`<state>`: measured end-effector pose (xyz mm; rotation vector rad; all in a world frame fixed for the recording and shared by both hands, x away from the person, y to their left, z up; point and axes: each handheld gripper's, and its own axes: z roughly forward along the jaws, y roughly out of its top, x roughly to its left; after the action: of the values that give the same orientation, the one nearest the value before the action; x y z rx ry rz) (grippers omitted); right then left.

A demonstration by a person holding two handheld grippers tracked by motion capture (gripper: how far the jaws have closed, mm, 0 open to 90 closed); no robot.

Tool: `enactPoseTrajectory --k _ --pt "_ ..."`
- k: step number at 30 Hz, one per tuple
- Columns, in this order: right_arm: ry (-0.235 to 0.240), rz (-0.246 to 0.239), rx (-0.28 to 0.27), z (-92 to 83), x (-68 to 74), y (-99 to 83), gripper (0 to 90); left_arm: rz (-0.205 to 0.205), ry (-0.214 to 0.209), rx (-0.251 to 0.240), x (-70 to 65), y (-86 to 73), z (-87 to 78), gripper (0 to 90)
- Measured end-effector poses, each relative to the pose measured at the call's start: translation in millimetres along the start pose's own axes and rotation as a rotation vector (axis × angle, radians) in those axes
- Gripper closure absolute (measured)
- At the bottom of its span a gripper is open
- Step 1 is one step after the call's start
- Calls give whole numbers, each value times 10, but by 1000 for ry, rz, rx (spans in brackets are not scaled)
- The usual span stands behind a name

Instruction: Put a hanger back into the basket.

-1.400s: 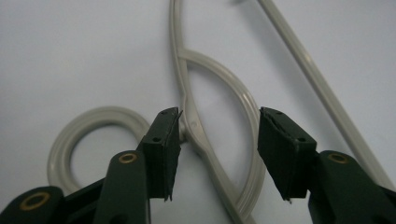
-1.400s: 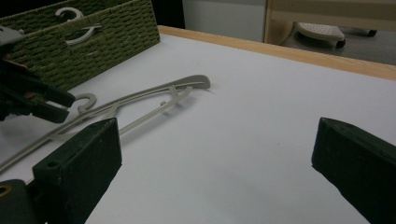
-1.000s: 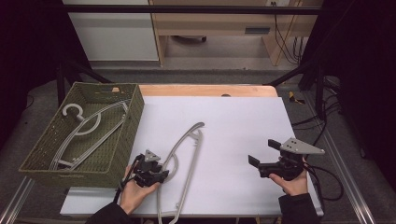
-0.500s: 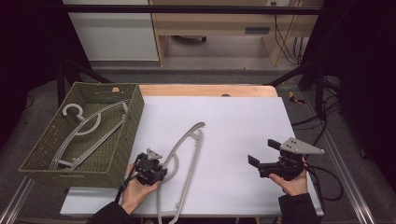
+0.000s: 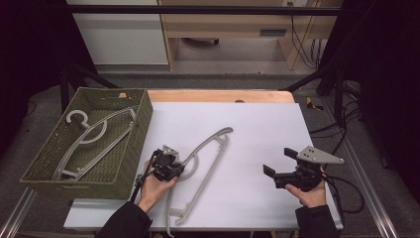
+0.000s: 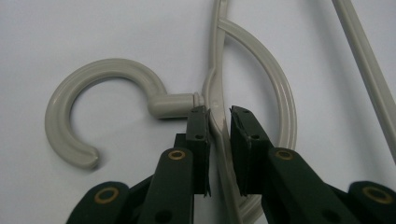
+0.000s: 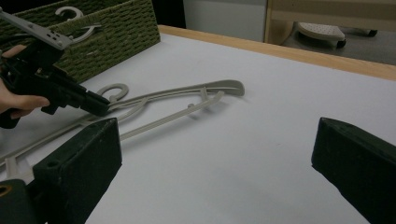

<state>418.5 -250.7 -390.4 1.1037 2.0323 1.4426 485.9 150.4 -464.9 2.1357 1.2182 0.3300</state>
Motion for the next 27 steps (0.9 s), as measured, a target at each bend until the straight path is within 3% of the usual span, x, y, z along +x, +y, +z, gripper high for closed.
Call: enactPoseTrajectory --k 3,7,9,13,17,21,27 --pt "0 1 -1 -5 1 1 20 29 -6 -15 -12 -10 -38 758" --pt "0 1 -4 -19 -2 4 20 27 -41 -63 -38 -35 -213 617" --pt "1 3 -9 -30 -5 7 20 39 -58 -52 -64 -94 -310 554" --pt "0 5 -8 -29 -5 7 21 92 -60 -19 -111 -333 -437 524" --pt "-1 2 -2 -15 4 3 21 87 -74 31 -120 -526 -463 521" --pt "1 3 0 -12 5 1 21 87 -67 42 -135 -564 -436 536" --pt "1 4 -2 -12 5 1 21 113 -9 66 -157 -541 -436 693"
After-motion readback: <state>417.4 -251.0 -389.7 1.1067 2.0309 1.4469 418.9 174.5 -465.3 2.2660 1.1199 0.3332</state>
